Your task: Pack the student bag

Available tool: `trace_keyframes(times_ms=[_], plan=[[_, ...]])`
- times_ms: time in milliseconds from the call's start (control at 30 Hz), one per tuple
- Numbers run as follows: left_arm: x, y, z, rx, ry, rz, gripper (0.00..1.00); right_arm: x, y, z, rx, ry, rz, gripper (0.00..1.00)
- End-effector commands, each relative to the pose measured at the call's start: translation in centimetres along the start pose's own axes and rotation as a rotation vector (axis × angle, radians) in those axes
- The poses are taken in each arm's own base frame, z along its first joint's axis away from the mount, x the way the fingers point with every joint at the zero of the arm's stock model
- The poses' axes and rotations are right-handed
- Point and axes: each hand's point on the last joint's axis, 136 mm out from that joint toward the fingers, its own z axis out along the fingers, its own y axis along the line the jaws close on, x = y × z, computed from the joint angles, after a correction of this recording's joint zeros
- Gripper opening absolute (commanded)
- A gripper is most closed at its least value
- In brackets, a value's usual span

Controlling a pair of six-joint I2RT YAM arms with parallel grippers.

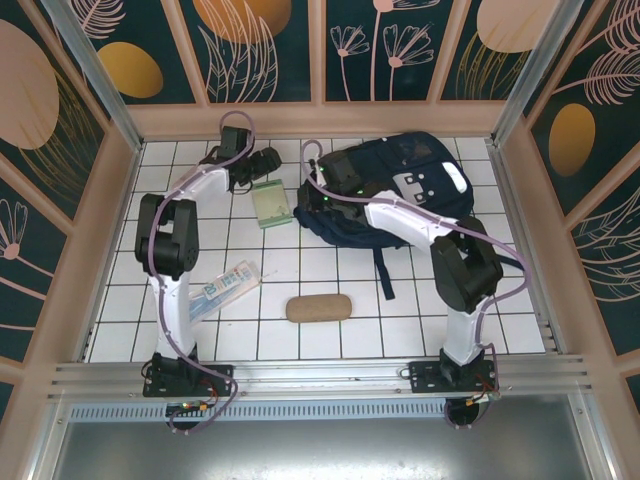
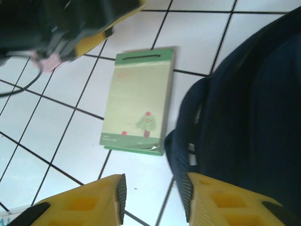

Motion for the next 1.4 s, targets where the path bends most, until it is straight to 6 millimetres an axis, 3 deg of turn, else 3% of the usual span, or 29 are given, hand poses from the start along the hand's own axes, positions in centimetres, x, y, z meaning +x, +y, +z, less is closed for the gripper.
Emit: trace_keyframes(times_ms=[0,200,467,667,867,967,1067,1167,1367], plan=[[2.0,0.5,2.3,0.041,0.111,0.002,0.81,-0.2,1.6,0.9,-0.047,-0.009,0.033,0.38],[5.1,2.9,3.1,0.0,0.167,-0.059,0.81,1.2,3.0,2.1,-0.089,0.03,0.047,0.38],[8.5,7.5,-1.3,-0.144,0.139,-0.153,0.8,2.6,3.9,2.8,-0.132,0.071,0.057,0.32],[10.9,9.3,-4.8,-0.188,0.099,-0.255,0.8,4.2,5.0,3.6,-0.192,0.122,0.061,0.28],[10.8,9.3,-5.6,-0.193,0.1,-0.252,0.8,9.1,8.7,5.2,-0.321,0.271,0.025,0.27],[10.6,9.3,-5.9,-0.197,0.094,-0.244,0.8,12.0,9.4,6.2,-0.32,0.331,0.004,0.28],[10.8,10.2,-6.2,-0.214,0.099,-0.242,0.81,14.3,9.1,7.5,-0.323,0.383,0.028,0.29],[11.0,11.1,-6.5,-0.229,0.105,-0.248,0.8,15.2,8.0,8.9,-0.288,0.402,0.042,0.3],[11.2,11.9,-8.1,-0.246,0.09,-0.25,0.8,13.1,2.8,11.2,-0.15,0.363,0.102,0.3]])
